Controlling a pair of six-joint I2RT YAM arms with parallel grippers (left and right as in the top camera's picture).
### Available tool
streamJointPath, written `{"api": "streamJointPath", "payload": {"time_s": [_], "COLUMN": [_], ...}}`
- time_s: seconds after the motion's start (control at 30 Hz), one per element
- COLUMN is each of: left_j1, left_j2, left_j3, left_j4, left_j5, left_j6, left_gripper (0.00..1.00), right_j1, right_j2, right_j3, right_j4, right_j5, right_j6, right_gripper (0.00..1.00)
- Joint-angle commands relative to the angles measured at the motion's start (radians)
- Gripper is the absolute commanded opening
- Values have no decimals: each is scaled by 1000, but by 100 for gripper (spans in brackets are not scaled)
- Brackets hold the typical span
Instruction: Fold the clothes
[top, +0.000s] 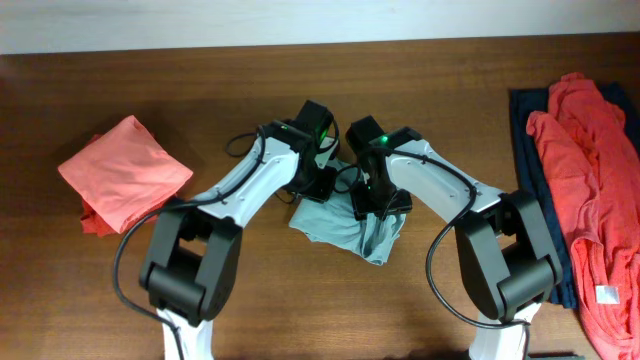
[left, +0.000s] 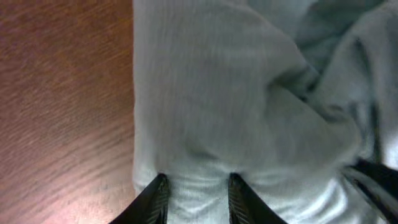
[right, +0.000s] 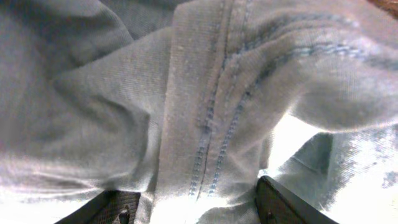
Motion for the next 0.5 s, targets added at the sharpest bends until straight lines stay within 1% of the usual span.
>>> {"api": "streamJointPath", "payload": {"time_s": [0.0, 0.1, 0.3, 0.47], "left_j1": [1, 1, 5, 13], "left_j2": [65, 100, 121, 121], "left_j3": [-5, -5, -5, -5], "left_j4": [14, 13, 5, -25], "left_j5": [-16, -54, -84, -127], "left_j6": [-10, -10, -10, -10], "left_gripper": [32, 32, 31, 31], "right_j1": [-7, -9, -12, -55], "right_j2": [-30, -30, -30, -30], "right_j3": [-2, -2, -2, -2], "right_j4": [-4, -7, -43, -50], "right_j5": [-6, 16, 182, 198], "right_j6": [16, 16, 19, 19], "right_gripper": [64, 64, 64, 65]}}
